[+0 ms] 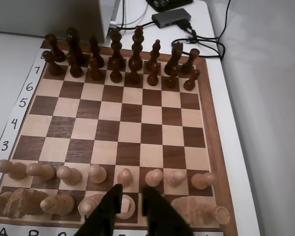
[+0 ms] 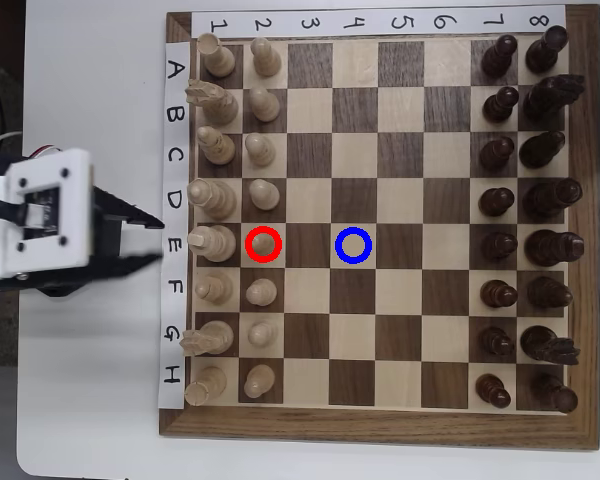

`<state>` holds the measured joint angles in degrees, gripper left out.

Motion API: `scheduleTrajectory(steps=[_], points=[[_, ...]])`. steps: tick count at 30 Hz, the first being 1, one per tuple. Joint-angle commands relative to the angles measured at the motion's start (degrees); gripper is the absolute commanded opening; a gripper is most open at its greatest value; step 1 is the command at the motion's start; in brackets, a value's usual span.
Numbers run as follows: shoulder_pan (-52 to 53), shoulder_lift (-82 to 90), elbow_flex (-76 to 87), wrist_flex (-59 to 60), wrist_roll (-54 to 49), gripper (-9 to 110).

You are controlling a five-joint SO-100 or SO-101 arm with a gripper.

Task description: Move the piece to destination

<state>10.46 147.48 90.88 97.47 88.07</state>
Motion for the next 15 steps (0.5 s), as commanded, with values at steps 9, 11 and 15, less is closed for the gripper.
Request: scheduleTrajectory(steps=[9, 11, 15], points=[[-1.9, -7.9, -6.0, 0.1, 1.4, 2], [-2.4, -9.6, -7.1, 0.1, -2.5, 3], [-3.4, -11.6, -7.5, 0.1, -2.9, 9]])
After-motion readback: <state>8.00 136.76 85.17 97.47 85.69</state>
